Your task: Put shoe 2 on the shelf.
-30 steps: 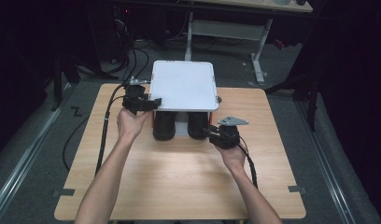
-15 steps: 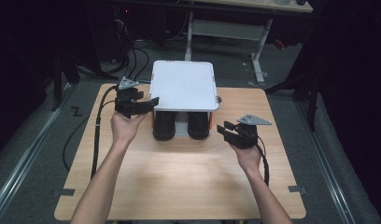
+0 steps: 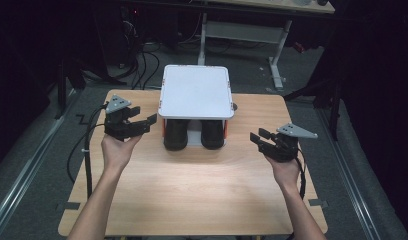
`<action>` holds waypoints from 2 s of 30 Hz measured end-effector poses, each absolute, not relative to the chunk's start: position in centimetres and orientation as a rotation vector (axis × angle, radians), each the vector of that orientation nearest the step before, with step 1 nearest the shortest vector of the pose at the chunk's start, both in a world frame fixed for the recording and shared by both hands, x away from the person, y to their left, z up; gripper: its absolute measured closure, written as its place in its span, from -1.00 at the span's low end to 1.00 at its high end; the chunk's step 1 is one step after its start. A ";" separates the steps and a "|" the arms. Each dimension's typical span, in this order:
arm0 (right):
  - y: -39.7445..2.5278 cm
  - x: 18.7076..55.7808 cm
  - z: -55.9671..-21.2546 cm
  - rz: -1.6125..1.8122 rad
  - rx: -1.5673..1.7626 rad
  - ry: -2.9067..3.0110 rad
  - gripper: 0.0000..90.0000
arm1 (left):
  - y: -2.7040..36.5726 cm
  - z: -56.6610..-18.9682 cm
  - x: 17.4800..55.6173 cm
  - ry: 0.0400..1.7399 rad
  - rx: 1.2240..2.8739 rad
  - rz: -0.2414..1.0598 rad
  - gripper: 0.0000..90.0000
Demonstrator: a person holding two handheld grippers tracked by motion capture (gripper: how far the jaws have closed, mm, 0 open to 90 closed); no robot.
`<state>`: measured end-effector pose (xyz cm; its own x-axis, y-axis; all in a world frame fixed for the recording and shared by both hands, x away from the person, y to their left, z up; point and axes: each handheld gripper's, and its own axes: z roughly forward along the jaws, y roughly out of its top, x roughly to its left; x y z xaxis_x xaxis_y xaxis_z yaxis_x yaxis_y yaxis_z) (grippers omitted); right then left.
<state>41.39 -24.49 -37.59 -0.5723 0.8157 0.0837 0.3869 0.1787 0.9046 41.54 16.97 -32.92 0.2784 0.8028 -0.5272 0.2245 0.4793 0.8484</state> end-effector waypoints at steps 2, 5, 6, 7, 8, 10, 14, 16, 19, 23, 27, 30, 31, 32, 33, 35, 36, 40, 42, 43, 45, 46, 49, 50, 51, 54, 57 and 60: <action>-24.8 41.2 -37.5 1.367 1.134 2.037 0.26 | 17.2 -33.0 41.1 1.266 1.043 0.507 -0.26; -25.7 40.7 -37.5 1.366 1.131 2.023 0.26 | 17.6 -33.2 40.4 1.271 1.041 0.506 -0.29; -26.0 40.4 -37.4 1.370 1.130 2.014 0.26 | 17.7 -33.3 40.2 1.272 1.039 0.502 -0.30; -26.2 40.3 -37.4 1.371 1.133 2.009 0.26 | 17.8 -33.4 39.9 1.273 1.037 0.499 -0.30; -26.6 40.1 -37.4 1.369 1.140 2.004 0.26 | 17.9 -33.6 39.6 1.272 1.039 0.498 -0.31; -27.1 39.8 -37.3 1.362 1.145 1.996 0.25 | 18.1 -33.9 39.2 1.271 1.043 0.499 -0.31; -28.1 39.2 -37.3 1.358 1.165 1.980 0.21 | 18.7 -34.5 38.2 1.273 1.032 0.500 -0.32; -28.6 38.8 -37.4 1.359 1.170 1.979 0.19 | 19.1 -34.8 37.8 1.277 1.023 0.502 -0.33; -28.9 38.6 -37.4 1.357 1.172 1.976 0.18 | 19.6 -35.3 37.0 1.284 1.005 0.495 -0.33; -29.6 38.1 -37.7 1.354 1.184 1.959 0.16 | 20.2 -36.1 36.2 1.298 1.011 0.509 -0.34; -30.5 37.7 -38.3 1.363 1.203 1.943 0.16 | 20.7 -37.1 35.4 1.313 0.999 0.508 -0.34; -31.1 37.3 -38.7 1.367 1.225 1.929 0.16 | 21.1 -37.9 34.9 1.325 0.999 0.514 -0.34; -31.3 37.2 -38.9 1.366 1.229 1.926 0.15 | 21.1 -38.0 34.8 1.327 0.995 0.514 -0.34; -31.4 37.2 -39.0 1.365 1.231 1.926 0.15 | 21.2 -38.2 34.6 1.330 0.993 0.512 -0.34; -31.6 37.0 -39.1 1.360 1.236 1.926 0.15 | 21.3 -38.4 34.5 1.334 0.992 0.515 -0.34; -32.0 36.8 -39.6 1.342 1.241 1.927 0.15 | 21.5 -38.8 34.2 1.339 0.995 0.524 -0.34; -32.0 36.8 -39.6 1.342 1.241 1.927 0.15 | 21.6 -39.1 34.2 1.346 0.990 0.523 -0.34; -32.5 36.6 -40.3 1.334 1.270 1.918 0.15 | 22.0 -40.2 34.0 1.374 0.993 0.528 -0.35; -32.8 36.5 -40.7 1.325 1.280 1.917 0.15 | 22.2 -40.9 34.0 1.391 0.997 0.534 -0.35; -32.8 36.5 -40.9 1.318 1.288 1.916 0.14 | 22.3 -41.2 34.0 1.400 0.997 0.536 -0.35; -33.1 36.6 -41.5 1.304 1.300 1.919 0.14 | 22.5 -42.0 34.1 1.420 0.988 0.527 -0.35; -33.1 36.6 -41.6 1.299 1.302 1.919 0.14 | 22.6 -42.3 34.1 1.430 0.990 0.527 -0.35; -33.2 36.7 -42.4 1.280 1.319 1.926 0.14 | 22.8 -43.5 34.4 1.459 0.987 0.528 -0.35; -33.3 36.7 -42.7 1.269 1.326 1.929 0.14 | 22.8 -43.7 34.4 1.465 0.985 0.528 -0.35; -33.3 36.8 -42.9 1.265 1.333 1.930 0.14 | 22.9 -44.1 34.5 1.472 0.985 0.533 -0.35; -33.5 37.0 -43.6 1.247 1.352 1.936 0.14 | 23.1 -45.1 34.6 1.490 0.999 0.550 -0.34; -33.6 37.3 -44.2 1.232 1.373 1.944 0.13 | 23.2 -45.9 34.7 1.508 0.998 0.558 -0.33; -33.6 37.6 -44.7 1.216 1.380 1.950 0.13 | 23.4 -46.7 34.8 1.522 1.002 0.565 -0.31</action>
